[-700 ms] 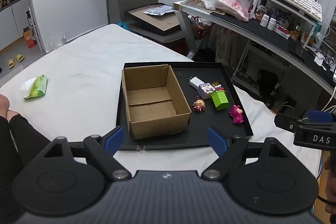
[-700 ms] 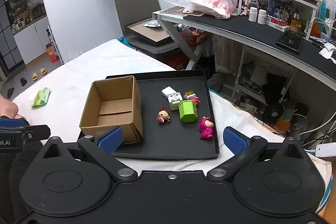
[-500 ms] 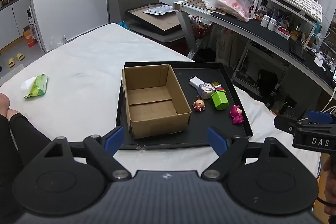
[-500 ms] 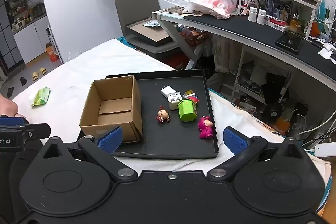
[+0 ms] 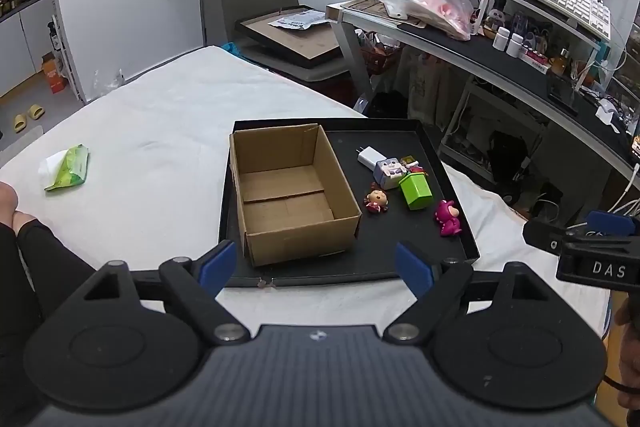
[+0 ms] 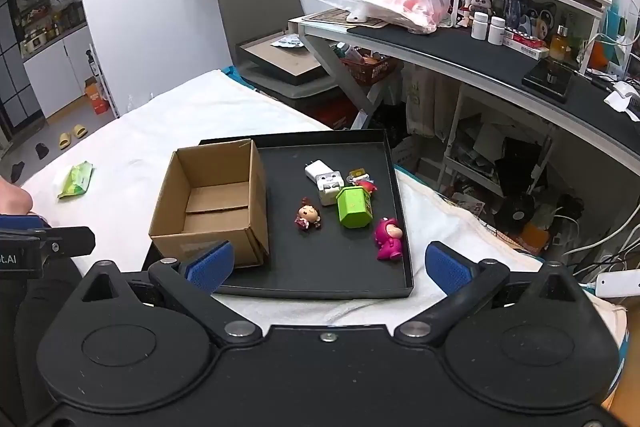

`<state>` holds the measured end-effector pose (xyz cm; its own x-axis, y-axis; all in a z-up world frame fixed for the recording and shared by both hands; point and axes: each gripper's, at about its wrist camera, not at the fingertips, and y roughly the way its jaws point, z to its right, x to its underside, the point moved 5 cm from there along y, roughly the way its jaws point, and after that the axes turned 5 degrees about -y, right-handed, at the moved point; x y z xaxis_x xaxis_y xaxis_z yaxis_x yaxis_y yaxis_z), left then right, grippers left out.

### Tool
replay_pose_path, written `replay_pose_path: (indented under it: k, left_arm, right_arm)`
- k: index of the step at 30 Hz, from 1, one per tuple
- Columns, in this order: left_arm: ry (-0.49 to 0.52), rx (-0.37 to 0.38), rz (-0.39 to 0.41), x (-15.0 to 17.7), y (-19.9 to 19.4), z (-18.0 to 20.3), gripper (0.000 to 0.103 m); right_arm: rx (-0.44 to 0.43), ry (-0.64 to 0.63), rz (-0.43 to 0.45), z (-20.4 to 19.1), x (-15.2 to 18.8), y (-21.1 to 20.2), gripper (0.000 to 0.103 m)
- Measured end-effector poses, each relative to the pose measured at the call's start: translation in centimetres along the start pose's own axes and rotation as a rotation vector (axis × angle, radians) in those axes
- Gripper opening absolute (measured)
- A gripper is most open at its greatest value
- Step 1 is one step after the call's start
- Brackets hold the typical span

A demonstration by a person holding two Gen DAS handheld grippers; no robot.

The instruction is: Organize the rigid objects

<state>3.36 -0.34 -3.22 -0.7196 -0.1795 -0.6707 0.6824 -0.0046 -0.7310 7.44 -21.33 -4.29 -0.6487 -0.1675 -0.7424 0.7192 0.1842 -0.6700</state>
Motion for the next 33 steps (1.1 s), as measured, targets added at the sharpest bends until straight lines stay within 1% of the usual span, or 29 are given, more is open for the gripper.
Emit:
replay_pose_path:
  k: [10,33]
  left_arm:
    - [-0.002,0.002,0.003,-0.12,-0.09,-0.11,0.085]
    - [-0.022,-0.009,-0.009,0.16,0.27,-0.45,0.085]
  right_arm:
    - [0.004,0.011,0.008,0.17,-0.05,-0.47,0.103]
    - [-0.002,0.009,-0.010,-0.23,0.47,0.11,0.103]
